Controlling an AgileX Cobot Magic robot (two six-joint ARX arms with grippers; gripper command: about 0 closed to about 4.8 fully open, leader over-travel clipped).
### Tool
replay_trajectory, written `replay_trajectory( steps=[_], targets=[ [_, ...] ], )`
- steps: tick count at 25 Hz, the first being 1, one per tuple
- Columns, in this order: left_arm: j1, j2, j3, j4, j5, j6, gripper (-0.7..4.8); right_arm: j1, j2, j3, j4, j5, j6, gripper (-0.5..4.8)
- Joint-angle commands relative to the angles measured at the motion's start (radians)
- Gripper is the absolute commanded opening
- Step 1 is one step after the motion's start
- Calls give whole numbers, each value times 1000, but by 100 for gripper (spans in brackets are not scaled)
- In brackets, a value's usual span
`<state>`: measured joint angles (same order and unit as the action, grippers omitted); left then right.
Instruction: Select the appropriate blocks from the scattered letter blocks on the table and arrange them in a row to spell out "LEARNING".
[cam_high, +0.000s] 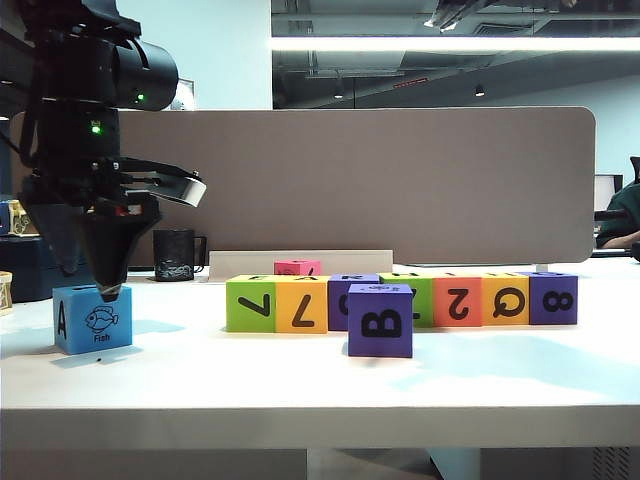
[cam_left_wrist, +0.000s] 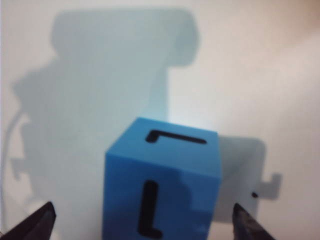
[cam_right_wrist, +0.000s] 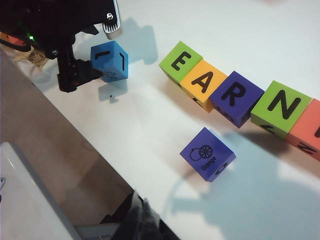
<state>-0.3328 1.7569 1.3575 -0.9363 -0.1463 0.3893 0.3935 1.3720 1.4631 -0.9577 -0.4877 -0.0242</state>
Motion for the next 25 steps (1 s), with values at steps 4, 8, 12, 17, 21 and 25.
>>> replay_trajectory(
  steps=[4, 8, 12, 17, 21, 25],
  targets=[
    [0, 34, -1, 29, 19, 3, 394, 1, -4, 5, 8, -5, -3, -1],
    [0, 51, -1, 25, 19, 2, 393, 1, -4, 5, 6, -5, -3, -1],
    [0, 52, -1, 27, 19, 0, 377, 1, -4, 5, 5, -5, -3, -1],
    [0, 52, -1, 26, 19, -1, 289, 1, -4, 5, 5, -4, -3, -1],
    [0, 52, -1, 26, 19, -5, 270, 1, -4, 5, 5, -5, -3, -1],
    [0, 52, -1, 41, 20, -60, 268, 1, -4, 5, 5, -4, -3, -1]
  ],
)
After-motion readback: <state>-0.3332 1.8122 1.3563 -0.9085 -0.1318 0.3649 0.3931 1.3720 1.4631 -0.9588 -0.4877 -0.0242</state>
